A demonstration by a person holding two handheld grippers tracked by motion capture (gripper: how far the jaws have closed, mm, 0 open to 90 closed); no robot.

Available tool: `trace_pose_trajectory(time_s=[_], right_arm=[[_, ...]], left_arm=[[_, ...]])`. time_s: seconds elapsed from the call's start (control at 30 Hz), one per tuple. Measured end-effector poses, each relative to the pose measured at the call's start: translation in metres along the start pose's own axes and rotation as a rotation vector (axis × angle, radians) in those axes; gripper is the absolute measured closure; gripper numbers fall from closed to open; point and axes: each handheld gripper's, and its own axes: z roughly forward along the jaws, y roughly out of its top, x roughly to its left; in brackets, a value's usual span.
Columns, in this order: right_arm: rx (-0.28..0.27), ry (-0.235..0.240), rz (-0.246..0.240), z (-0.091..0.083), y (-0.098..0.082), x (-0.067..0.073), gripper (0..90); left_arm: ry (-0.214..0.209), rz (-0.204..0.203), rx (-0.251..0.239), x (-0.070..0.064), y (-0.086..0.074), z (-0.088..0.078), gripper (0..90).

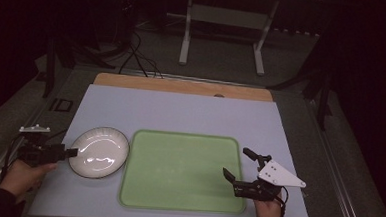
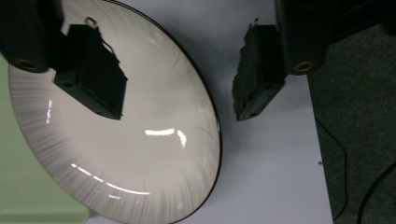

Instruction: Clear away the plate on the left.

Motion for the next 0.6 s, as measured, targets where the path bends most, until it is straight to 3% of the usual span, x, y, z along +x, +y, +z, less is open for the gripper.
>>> trace_pose_trajectory(time_s=[0.2,0.27,0.5,0.6], right_arm=[[0.004,0.002,0.001,0.001,0.0,0.0,12.8],[0.005,0.003,0.0,0.001,0.0,0.0,12.8],[0.011,0.004,0.0,0.002,-0.001,0.0,12.8],[0.013,0.006,0.003,0.002,-0.001,-0.001,12.8]], left_arm=[[0.042,0.003,0.034,-0.003,0.004,0.006,42.3],[0.044,-0.015,0.061,-0.001,0.005,0.009,44.9],[0.04,-0.053,0.099,0.004,0.007,0.017,47.3],[0.01,-0.064,0.104,0.007,0.007,0.018,59.7]])
